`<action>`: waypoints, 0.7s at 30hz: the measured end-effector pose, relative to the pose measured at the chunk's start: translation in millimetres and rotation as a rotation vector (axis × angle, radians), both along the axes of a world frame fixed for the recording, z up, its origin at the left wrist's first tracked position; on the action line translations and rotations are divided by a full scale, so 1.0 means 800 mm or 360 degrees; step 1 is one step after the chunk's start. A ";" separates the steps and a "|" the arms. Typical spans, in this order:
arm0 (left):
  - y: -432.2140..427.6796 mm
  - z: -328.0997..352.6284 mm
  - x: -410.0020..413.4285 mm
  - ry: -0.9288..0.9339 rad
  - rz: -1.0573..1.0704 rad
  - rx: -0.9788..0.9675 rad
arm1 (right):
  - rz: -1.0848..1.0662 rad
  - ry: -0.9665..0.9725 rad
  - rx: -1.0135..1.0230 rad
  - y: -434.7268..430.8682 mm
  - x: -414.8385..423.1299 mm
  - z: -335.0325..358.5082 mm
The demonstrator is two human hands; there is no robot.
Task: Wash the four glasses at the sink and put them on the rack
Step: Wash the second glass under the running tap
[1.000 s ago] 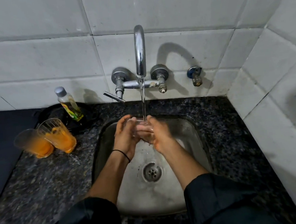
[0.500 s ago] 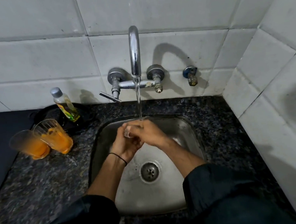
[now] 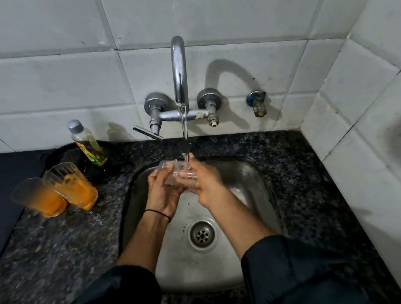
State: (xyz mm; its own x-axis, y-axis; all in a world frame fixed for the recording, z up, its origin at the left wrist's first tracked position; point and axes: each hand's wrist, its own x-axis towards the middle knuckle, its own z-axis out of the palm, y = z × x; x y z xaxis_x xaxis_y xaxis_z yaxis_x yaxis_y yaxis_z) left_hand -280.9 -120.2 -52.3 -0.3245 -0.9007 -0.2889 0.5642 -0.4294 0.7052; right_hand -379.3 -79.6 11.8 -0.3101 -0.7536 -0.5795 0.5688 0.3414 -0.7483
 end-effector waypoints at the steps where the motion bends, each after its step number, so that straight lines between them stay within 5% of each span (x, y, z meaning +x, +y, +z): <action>1: 0.001 0.003 0.000 -0.0057 0.0022 -0.0047 | -0.0083 -0.0144 0.0082 0.001 -0.001 0.000; 8: 0.024 0.054 0.001 -0.0652 -0.0134 -0.0809 | 0.0106 -0.0464 0.0346 0.006 -0.026 -0.006; 12: 0.037 0.056 0.003 -0.0537 -0.0151 -0.0306 | 0.0053 0.0038 0.0171 -0.008 -0.023 -0.017; 16: 0.044 0.051 0.022 -0.0221 -0.0717 0.0169 | 0.0442 0.0804 -0.0253 -0.008 -0.039 -0.008; 18: 0.052 0.058 0.023 -0.0154 -0.0844 0.0287 | 0.0721 0.0950 -0.0364 -0.009 -0.044 -0.002; 21: 0.054 0.065 0.007 -0.0213 -0.0760 0.0330 | 0.0480 0.0979 -0.0353 -0.019 -0.032 -0.001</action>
State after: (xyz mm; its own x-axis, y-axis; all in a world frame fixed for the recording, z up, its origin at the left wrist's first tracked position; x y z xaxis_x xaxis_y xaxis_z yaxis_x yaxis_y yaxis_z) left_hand -275.5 -77.1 -0.4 -0.6324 -0.5814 -0.5119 0.1828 -0.7542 0.6307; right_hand -404.9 -94.6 11.1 -0.2910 -0.9376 -0.1902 -0.0732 0.2200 -0.9727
